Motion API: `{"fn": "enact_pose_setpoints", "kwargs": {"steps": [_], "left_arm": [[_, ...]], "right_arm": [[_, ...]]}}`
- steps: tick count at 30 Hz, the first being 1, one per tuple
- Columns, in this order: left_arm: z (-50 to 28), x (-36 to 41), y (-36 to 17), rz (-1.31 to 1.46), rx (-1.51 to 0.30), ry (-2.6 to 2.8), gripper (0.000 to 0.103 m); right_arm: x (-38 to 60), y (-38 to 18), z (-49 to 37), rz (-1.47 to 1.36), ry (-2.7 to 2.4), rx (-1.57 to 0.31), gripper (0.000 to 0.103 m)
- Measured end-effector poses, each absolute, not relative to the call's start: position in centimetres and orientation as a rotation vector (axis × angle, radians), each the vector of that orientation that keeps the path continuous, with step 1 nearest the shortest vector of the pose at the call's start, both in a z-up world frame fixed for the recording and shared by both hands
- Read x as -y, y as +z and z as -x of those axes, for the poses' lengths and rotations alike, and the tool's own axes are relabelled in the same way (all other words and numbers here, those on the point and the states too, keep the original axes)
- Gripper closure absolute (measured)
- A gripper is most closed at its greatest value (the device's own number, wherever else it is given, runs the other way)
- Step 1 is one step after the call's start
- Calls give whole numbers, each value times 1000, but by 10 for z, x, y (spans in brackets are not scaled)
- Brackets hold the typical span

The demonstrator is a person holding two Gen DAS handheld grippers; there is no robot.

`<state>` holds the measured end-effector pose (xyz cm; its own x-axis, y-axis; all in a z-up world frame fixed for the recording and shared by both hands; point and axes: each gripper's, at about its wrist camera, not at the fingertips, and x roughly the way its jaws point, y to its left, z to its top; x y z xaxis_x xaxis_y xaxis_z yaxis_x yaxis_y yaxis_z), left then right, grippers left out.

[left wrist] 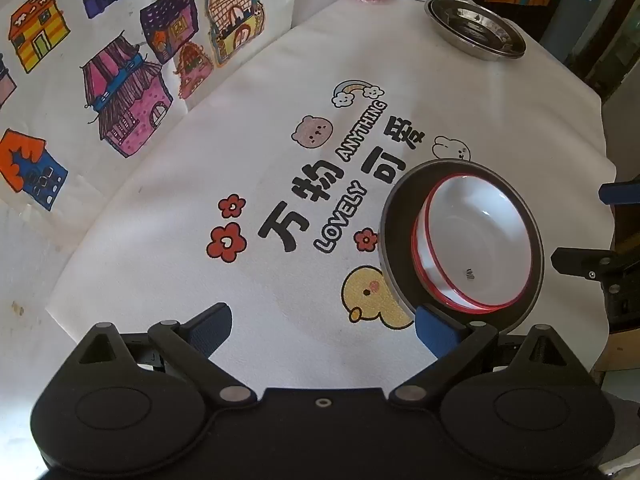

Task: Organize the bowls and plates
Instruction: 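Move both grippers toward the dark bowl holding the red-rimmed white bowl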

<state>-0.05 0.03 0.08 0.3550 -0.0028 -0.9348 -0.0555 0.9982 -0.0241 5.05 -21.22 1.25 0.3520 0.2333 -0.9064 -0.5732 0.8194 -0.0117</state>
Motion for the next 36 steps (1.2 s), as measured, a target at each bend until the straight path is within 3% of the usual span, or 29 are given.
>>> {"fn": "enact_pose_setpoints", "kwargs": {"steps": [36], "left_arm": [[-6, -3, -5, 92, -1224, 26, 6]], "right_arm": [[209, 7, -61, 346, 535, -1089, 0]]}}
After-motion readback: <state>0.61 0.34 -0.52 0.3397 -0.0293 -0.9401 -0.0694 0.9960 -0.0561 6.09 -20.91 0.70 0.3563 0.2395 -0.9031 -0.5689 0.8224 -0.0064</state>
